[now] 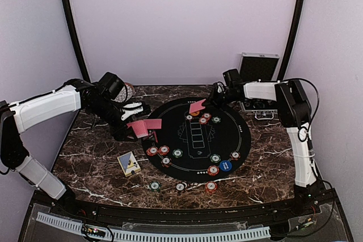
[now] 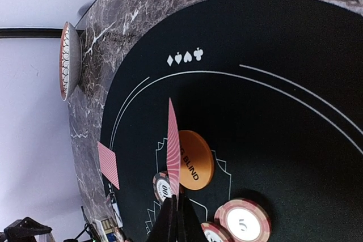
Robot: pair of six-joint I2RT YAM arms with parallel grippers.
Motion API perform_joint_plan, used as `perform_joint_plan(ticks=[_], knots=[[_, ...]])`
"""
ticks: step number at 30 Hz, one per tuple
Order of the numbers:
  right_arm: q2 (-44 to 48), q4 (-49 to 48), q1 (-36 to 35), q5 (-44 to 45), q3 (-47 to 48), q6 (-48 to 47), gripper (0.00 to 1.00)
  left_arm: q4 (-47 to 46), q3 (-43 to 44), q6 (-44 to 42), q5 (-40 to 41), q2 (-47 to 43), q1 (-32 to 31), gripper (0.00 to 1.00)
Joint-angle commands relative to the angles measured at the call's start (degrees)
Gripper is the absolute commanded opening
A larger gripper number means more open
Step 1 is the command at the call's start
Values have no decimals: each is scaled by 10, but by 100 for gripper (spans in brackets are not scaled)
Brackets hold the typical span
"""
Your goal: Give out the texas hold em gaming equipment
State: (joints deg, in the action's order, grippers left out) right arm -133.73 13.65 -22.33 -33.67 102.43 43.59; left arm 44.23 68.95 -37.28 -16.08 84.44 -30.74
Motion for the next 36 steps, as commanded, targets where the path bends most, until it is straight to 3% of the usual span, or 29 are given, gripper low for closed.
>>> perform_joint_plan(ticks=[1, 5, 12, 18, 26, 36], knots=[[2, 31, 1, 37, 31, -36, 17, 12, -6, -5, -18, -16, 2, 0], [27, 48, 0, 70, 18, -57, 39, 12, -6, -6, -19, -18, 2, 0], [91, 62, -12, 120, -12, -78, 55, 13, 2, -4, -22, -14, 2, 0], [171, 4, -59, 78, -94, -49, 69, 8, 15, 1, -29, -5, 2, 0], [230, -160, -164, -13, -215, 57, 77, 2, 44, 10, -43, 13, 2, 0], [200, -260, -239, -63, -208, 131, 79, 1, 57, 17, -54, 24, 2, 0]])
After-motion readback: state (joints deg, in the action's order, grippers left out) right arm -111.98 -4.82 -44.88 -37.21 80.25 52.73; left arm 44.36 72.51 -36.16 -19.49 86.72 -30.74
